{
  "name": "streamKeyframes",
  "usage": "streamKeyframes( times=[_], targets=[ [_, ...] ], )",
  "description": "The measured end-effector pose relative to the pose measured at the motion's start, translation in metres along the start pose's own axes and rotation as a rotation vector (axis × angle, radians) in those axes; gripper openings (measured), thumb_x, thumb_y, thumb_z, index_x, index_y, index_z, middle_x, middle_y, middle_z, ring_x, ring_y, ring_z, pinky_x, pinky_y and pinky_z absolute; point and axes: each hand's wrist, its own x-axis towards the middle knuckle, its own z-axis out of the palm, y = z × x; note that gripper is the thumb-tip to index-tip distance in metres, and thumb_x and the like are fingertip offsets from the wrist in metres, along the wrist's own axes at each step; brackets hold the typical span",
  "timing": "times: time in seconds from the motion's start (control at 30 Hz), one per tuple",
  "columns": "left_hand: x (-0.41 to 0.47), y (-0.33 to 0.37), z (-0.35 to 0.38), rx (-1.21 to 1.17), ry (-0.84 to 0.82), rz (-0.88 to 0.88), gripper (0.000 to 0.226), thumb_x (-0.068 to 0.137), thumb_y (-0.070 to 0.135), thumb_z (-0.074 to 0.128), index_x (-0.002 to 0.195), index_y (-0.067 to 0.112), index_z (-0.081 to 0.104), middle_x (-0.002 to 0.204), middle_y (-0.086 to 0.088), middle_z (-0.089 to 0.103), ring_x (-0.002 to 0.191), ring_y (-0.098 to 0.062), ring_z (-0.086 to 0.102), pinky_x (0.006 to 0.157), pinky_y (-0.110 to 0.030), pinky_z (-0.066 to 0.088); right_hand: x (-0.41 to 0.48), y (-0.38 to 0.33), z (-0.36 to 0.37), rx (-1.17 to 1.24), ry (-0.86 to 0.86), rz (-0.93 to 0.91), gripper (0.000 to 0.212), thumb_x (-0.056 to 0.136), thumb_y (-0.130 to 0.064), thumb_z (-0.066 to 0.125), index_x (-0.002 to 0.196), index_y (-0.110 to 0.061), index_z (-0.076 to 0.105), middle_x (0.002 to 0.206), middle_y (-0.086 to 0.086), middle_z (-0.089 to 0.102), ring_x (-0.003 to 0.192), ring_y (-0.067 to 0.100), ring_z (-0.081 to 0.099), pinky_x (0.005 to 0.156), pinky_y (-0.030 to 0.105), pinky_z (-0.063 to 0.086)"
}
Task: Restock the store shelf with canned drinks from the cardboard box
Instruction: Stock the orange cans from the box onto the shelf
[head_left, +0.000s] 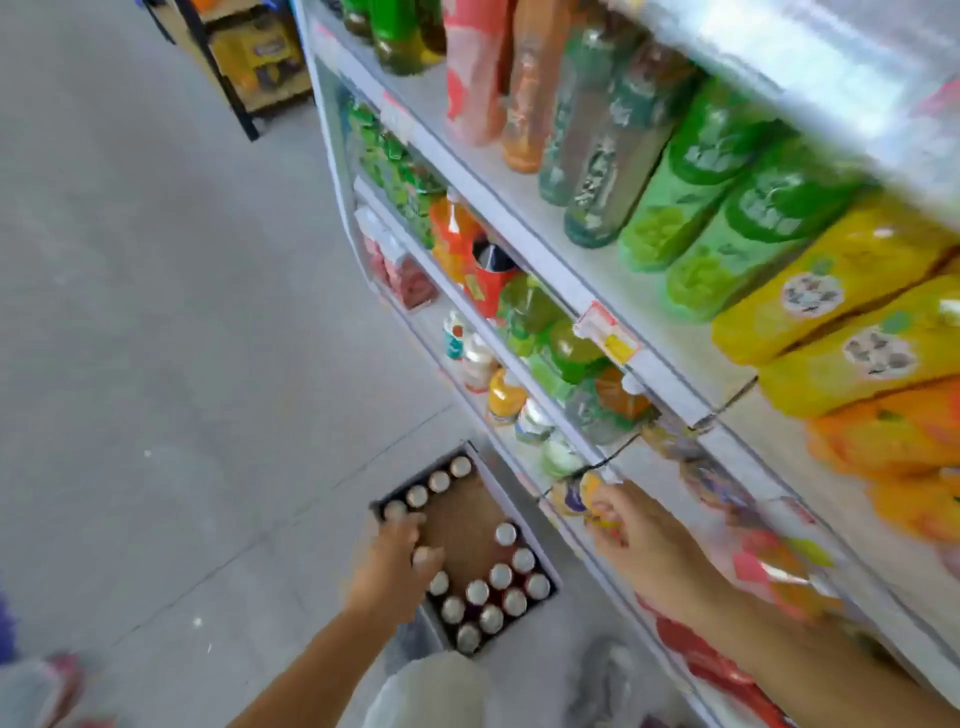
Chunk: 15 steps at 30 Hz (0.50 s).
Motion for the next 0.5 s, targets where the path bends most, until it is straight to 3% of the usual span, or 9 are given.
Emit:
streamKeyframes(
  times=[0.07, 0.17, 0.2, 0.3, 0.4, 0.5],
  targets=[
    [0.025, -0.035, 0.021, -0.011, -0.048, -0.073, 0.041, 0.091, 0.033, 0.063, 0.13, 0.023, 0.055, 0.123, -0.003, 0.06, 0.113, -0.019, 0.059, 0.089, -0.031, 0.049, 0.038, 0.022, 0.05, -0.041, -0.105, 0.028, 0.024, 0.09, -0.017, 0.059, 0.114, -0.019, 0.058, 0.096, -0.024, 0.044, 0.098, 0.009, 0.051, 0.075, 0.01, 0.033],
    [0.079, -0.084, 0.065, -0.016, -0.082, -0.129, 0.045, 0.092, 0.034, 0.062, 0.135, 0.023, 0.051, 0.131, -0.001, 0.056, 0.118, -0.017, 0.057, 0.09, -0.027, 0.046, 0.098, 0.059, 0.13, -0.105, -0.201, 0.023, 0.024, 0.088, -0.022, 0.055, 0.11, -0.016, 0.06, 0.115, -0.002, 0.058, 0.107, 0.024, 0.056, 0.084, 0.032, 0.043],
    [0.1, -0.1, 0.082, -0.006, -0.097, -0.133, 0.047, 0.093, 0.034, 0.061, 0.137, 0.023, 0.048, 0.133, 0.001, 0.053, 0.12, -0.016, 0.055, 0.088, -0.025, 0.042, 0.117, 0.071, 0.154, -0.116, -0.232, 0.033, 0.026, 0.087, -0.02, 0.055, 0.113, -0.016, 0.06, 0.12, 0.005, 0.058, 0.109, 0.024, 0.056, 0.084, 0.032, 0.042],
    [0.166, -0.145, 0.133, 0.004, -0.107, -0.137, 0.05, 0.095, 0.033, 0.059, 0.141, 0.023, 0.041, 0.13, 0.006, 0.046, 0.114, -0.014, 0.05, 0.083, -0.02, 0.032, 0.171, 0.109, 0.228, -0.152, -0.312, 0.029, 0.038, 0.09, -0.019, 0.056, 0.128, -0.021, 0.055, 0.125, -0.002, 0.054, 0.112, 0.014, 0.051, 0.084, 0.021, 0.033],
    [0.232, -0.186, 0.179, 0.022, -0.087, -0.113, 0.056, 0.094, 0.035, 0.059, 0.144, 0.023, 0.038, 0.146, 0.002, 0.04, 0.129, -0.019, 0.044, 0.102, -0.026, 0.033, 0.225, 0.147, 0.297, -0.172, -0.299, 0.008, 0.046, 0.086, -0.031, 0.054, 0.132, -0.031, 0.048, 0.122, -0.008, 0.054, 0.115, 0.016, 0.053, 0.095, 0.033, 0.043],
    [0.294, -0.219, 0.213, 0.103, -0.047, -0.075, 0.061, 0.094, 0.037, 0.058, 0.148, 0.024, 0.032, 0.153, 0.005, 0.031, 0.139, -0.018, 0.031, 0.11, -0.033, 0.032, 0.276, 0.173, 0.357, -0.143, -0.286, 0.047, 0.051, 0.09, -0.031, 0.058, 0.139, -0.03, 0.043, 0.135, -0.008, 0.045, 0.108, 0.015, 0.057, 0.096, 0.033, 0.044]
  ],
)
